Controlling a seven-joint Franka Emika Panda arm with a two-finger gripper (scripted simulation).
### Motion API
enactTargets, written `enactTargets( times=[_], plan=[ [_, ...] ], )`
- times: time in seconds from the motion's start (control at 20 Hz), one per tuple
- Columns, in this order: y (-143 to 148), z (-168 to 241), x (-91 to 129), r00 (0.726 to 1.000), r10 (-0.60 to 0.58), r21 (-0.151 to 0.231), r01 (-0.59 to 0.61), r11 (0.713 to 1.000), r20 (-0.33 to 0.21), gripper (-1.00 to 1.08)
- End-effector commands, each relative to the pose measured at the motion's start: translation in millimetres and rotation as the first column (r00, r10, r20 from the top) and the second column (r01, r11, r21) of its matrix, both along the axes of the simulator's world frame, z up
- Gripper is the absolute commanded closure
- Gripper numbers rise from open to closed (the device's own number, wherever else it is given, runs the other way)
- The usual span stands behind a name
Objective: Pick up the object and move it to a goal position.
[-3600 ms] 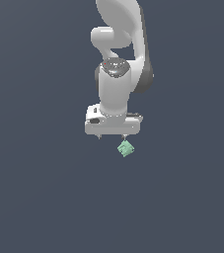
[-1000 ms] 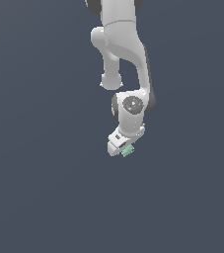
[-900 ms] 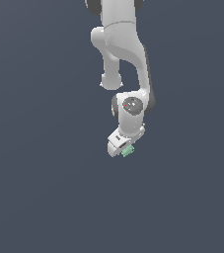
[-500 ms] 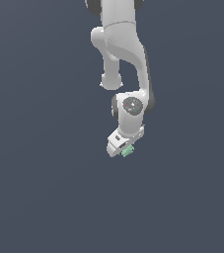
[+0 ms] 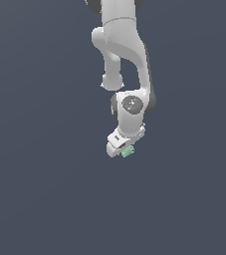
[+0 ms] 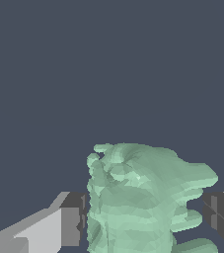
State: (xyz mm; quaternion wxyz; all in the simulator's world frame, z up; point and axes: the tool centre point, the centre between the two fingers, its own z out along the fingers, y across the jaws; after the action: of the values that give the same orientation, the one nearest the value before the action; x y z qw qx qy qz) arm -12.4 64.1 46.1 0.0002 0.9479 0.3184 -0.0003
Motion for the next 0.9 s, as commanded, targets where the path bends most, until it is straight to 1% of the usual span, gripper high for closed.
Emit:
enactTargets(
  times=[0.0, 0.3, 0.85],
  plan=[
    [-6, 11, 3, 1.0, 0.0, 0.0, 0.0, 1.0, 0.001, 1.08],
    [-30, 54, 11, 1.0, 0.0, 0.0, 0.0, 1.0, 0.001, 1.08],
    [-88, 160, 35, 1.0, 0.001, 0.002, -0.001, 1.0, 0.001, 1.08]
  ],
)
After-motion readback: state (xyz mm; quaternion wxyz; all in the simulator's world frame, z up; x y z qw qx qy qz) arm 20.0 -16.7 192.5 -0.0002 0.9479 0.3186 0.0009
